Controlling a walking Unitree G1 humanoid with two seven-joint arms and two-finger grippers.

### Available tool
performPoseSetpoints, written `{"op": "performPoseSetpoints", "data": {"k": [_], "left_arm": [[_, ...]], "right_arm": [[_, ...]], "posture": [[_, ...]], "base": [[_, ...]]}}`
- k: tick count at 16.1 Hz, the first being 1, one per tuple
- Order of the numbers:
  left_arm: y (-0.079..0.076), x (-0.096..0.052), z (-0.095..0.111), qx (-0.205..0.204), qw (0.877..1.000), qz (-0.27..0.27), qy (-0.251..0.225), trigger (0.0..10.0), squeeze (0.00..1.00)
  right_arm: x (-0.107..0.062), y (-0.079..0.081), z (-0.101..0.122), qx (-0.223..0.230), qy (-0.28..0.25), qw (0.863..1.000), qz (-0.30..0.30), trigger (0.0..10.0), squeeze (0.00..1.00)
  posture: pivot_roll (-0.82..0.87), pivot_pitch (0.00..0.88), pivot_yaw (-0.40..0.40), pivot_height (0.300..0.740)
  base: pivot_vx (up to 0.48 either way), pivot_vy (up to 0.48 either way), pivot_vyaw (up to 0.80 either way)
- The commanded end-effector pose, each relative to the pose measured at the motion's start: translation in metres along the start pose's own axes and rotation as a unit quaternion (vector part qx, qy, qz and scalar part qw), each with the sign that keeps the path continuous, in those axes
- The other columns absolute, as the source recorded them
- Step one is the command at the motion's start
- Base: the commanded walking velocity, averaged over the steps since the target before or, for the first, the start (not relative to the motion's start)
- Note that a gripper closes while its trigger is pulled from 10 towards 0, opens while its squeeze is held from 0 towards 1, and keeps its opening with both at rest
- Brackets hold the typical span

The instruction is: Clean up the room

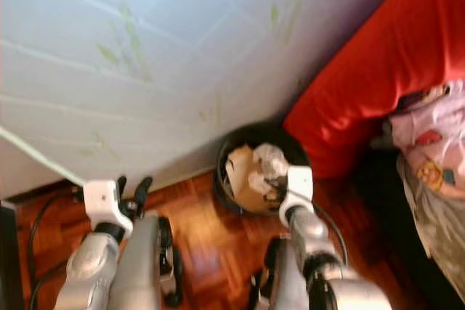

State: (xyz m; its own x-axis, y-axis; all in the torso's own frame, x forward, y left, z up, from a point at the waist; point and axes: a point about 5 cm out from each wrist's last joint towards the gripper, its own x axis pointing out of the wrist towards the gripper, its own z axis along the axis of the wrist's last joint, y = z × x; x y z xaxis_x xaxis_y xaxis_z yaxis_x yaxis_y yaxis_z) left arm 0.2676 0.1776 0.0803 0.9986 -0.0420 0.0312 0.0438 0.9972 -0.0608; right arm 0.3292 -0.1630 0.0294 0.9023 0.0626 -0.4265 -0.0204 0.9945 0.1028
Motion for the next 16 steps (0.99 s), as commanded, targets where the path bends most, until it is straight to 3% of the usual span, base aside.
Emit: {"op": "performPoseSetpoints", "data": {"k": [1, 9, 10, 11, 16], "left_arm": [[-0.003, -0.009, -0.004, -0.005, 1.0, 0.0, 0.017, 10.0, 0.0], [-0.004, -0.033, 0.01, -0.003, 1.0, 0.004, 0.029, 10.0, 0.0], [-0.004, -0.033, 0.01, -0.003, 1.0, 0.004, 0.03, 10.0, 0.0], [-0.004, -0.033, 0.01, -0.003, 1.0, 0.004, 0.03, 10.0, 0.0], [-0.003, -0.034, 0.014, 0.002, 0.999, 0.001, 0.036, 10.0, 0.0]], "right_arm": [[-0.001, -0.005, -0.003, 0.004, 0.014, 1.0, -0.013, 10.0, 0.0], [0.002, -0.007, 0.005, -0.01, 0.026, 0.999, -0.027, 10.0, 0.0], [0.002, -0.008, 0.004, -0.009, 0.027, 0.999, -0.028, 10.0, 0.75], [0.002, -0.008, 0.004, -0.007, 0.027, 0.999, -0.028, 10.0, 1.0], [0.0, -0.017, 0.002, -0.009, 0.035, 0.998, -0.051, 10.0, 1.0]], "posture": [[0.25, 0.421, -0.108, 0.597], [0.28, 0.491, -0.111, 0.597], [0.28, 0.491, -0.111, 0.597], [0.28, 0.491, -0.111, 0.597], [0.3, 0.492, -0.102, 0.597]], "base": [[0.0, 0.0, 0.0], [0.0, 0.0, 0.0], [0.0, 0.0, 0.0], [0.0, 0.0, 0.0], [0.0, 0.0, 0.0]]}}
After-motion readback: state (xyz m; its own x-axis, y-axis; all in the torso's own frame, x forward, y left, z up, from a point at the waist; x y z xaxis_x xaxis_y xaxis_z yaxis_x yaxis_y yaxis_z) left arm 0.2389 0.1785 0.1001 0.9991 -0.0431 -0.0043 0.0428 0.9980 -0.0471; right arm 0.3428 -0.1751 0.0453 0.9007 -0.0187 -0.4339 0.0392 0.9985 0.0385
